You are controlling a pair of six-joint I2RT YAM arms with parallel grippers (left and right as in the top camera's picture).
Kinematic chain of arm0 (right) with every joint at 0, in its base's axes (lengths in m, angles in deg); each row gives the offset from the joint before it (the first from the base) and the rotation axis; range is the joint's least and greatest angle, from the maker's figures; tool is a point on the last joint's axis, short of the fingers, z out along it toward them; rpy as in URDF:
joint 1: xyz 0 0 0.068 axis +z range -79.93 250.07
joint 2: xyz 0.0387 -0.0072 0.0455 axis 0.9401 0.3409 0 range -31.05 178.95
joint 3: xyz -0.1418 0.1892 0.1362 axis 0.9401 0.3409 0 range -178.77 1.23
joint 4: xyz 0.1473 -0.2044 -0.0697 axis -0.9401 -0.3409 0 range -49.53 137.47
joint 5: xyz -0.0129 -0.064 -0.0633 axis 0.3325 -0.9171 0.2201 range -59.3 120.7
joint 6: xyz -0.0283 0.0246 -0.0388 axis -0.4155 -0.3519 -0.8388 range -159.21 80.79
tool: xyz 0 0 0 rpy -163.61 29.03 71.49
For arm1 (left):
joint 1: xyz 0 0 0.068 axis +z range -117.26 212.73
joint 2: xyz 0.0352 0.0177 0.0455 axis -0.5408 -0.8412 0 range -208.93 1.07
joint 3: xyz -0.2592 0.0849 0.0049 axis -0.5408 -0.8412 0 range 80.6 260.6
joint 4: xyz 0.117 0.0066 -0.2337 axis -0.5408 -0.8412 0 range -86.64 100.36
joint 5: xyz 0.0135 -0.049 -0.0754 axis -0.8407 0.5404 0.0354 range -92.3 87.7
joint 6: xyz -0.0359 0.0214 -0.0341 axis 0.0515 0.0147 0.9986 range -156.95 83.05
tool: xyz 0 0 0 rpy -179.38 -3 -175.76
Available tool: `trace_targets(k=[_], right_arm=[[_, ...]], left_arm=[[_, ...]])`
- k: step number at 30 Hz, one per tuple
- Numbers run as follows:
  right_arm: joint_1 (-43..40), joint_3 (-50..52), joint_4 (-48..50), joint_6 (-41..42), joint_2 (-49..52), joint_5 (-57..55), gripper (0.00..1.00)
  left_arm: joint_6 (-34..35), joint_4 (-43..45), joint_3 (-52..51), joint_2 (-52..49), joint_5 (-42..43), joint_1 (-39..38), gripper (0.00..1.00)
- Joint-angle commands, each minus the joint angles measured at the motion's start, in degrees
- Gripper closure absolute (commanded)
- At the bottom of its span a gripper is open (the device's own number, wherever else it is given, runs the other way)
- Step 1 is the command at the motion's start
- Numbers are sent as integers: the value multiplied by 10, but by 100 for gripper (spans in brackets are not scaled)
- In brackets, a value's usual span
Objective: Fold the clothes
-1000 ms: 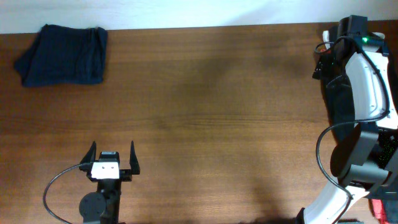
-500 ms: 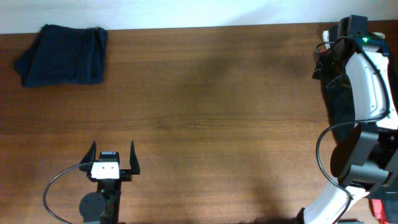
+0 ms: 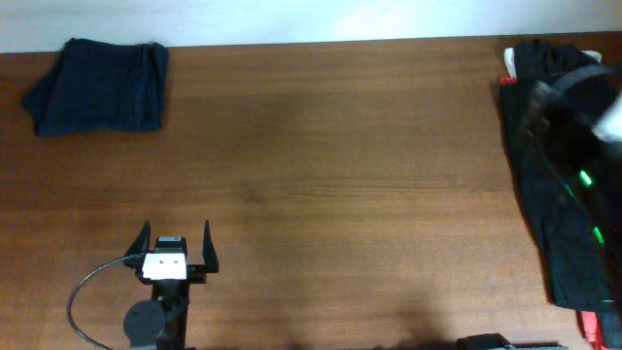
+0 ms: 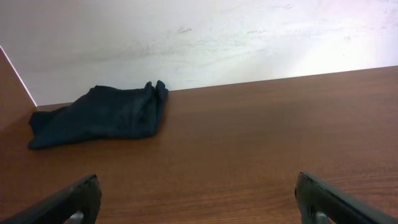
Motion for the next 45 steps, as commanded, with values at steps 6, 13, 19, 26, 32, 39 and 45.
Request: trace_targets(k=[6, 13, 19, 26, 32, 39, 45], right_arm=[[-41, 23, -182, 4, -175, 26, 1], [-49, 385, 112, 4, -387, 174, 1], [-49, 743, 369, 4, -548, 267, 1], [-49, 915, 513, 84, -616, 248, 1], [-49, 997, 648, 84, -616, 214, 1], [-49, 1049, 682, 84, -616, 186, 1], [-49, 1049, 604, 43, -616, 183, 1]], left_arm=[[-9, -3, -2, 3, -4, -1, 1], [-9, -3, -2, 3, -4, -1, 1], [-9, -3, -2, 3, -4, -1, 1], [-9, -3, -2, 3, -4, -1, 1], [-9, -3, -2, 3, -4, -1, 1], [-9, -3, -2, 3, -4, -1, 1], [-9, -3, -2, 3, -4, -1, 1]])
